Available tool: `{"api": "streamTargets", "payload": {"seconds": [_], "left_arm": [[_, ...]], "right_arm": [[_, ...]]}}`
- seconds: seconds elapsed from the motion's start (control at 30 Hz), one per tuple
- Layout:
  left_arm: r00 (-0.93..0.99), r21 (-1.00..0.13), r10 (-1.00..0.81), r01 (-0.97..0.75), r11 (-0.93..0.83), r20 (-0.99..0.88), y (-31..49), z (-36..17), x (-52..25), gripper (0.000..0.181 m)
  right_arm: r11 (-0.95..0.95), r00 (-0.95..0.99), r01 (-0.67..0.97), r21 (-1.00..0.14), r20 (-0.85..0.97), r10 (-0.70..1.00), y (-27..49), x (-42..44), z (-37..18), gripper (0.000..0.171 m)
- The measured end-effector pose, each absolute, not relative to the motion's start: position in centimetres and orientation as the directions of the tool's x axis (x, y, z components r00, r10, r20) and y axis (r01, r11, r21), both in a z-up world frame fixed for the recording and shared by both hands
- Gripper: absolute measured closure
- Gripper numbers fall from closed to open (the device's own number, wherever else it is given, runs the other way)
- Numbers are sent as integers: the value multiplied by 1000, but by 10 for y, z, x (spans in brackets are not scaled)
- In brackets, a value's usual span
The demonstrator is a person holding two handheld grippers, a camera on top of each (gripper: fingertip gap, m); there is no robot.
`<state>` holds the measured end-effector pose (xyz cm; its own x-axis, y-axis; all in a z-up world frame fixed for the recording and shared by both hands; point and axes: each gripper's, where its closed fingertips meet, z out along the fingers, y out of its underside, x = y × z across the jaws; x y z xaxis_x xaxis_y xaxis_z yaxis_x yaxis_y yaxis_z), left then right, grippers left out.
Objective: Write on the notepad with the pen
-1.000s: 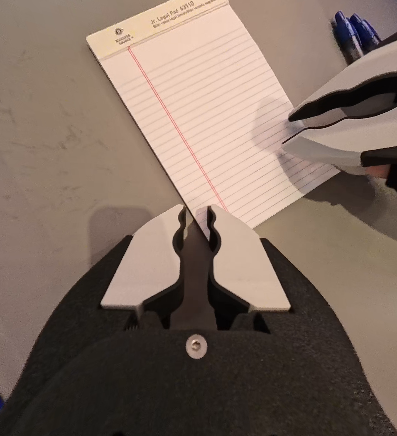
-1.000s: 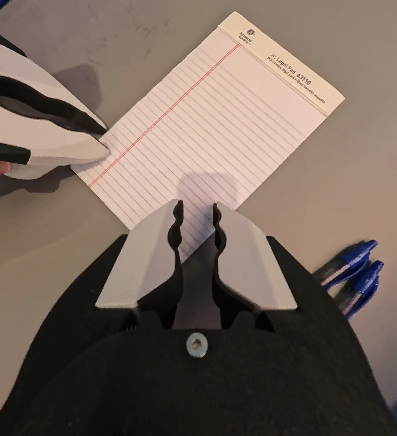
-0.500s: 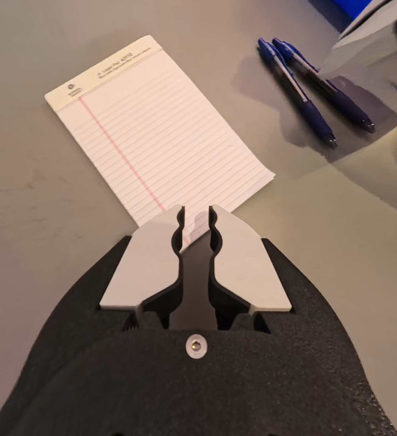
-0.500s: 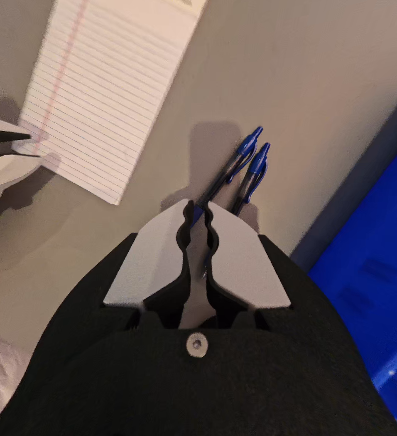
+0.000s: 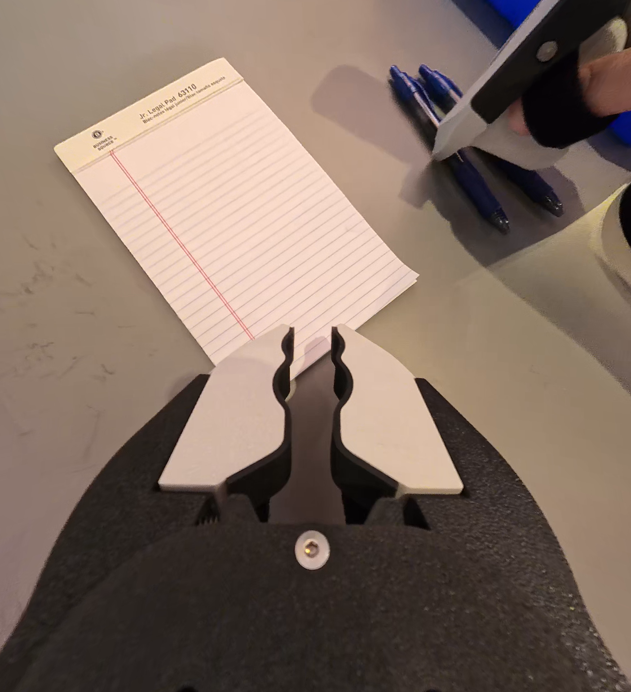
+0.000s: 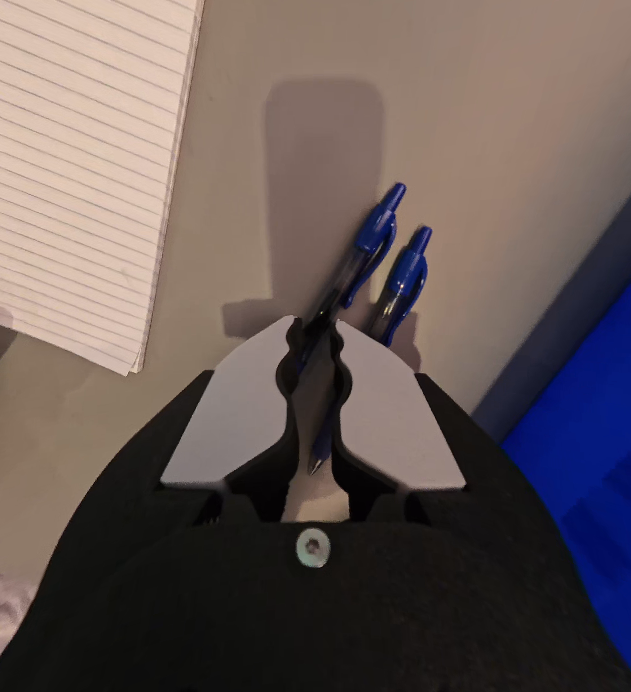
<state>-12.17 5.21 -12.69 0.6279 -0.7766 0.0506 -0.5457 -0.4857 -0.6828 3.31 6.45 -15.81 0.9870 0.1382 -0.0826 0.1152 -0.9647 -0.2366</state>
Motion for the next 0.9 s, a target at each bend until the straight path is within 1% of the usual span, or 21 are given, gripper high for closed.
{"api": "streamTargets", "payload": {"seconds": [0.13,0.23,0.33,0.47,0.57,0.67,0.7,0.77,0.83,0.9], "left_arm": [[617,-682,-785,-553,-479,53,48,-128,-117,163],[604,-681,-794,-555,-479,66,44,-130,-113,163],[585,-695,-803,-530,-485,114,38,-131,-107,162],[544,-724,-817,-484,-491,189,33,-128,-99,159],[471,-776,-838,-406,-482,274,28,-116,-87,155],[360,-841,-875,-313,-441,325,23,-97,-75,145],[321,-859,-881,-267,-436,348,21,-88,-72,141],[216,-875,-887,-183,-447,408,12,-69,-67,139],[111,-866,-874,-124,-485,473,3,-52,-64,133],[11,-855,-859,-93,-510,511,-6,-38,-62,133]], "right_arm": [[-963,987,146,-228,-35,158,68,30,-159,159],[-951,982,163,-261,-48,182,71,25,-159,160],[-929,978,138,-344,-100,183,73,21,-156,161],[-873,939,68,-484,-265,220,74,7,-137,161],[-778,857,7,-628,-397,328,75,-11,-104,161],[-646,738,-34,-763,-455,498,68,-30,-64,161],[-605,693,-65,-793,-473,545,64,-36,-50,161],[-541,580,-124,-832,-503,640,52,-46,-24,161],[-483,493,-152,-862,-490,719,40,-53,-5,161],[-425,412,-158,-891,-450,792,28,-61,9,161]]}}
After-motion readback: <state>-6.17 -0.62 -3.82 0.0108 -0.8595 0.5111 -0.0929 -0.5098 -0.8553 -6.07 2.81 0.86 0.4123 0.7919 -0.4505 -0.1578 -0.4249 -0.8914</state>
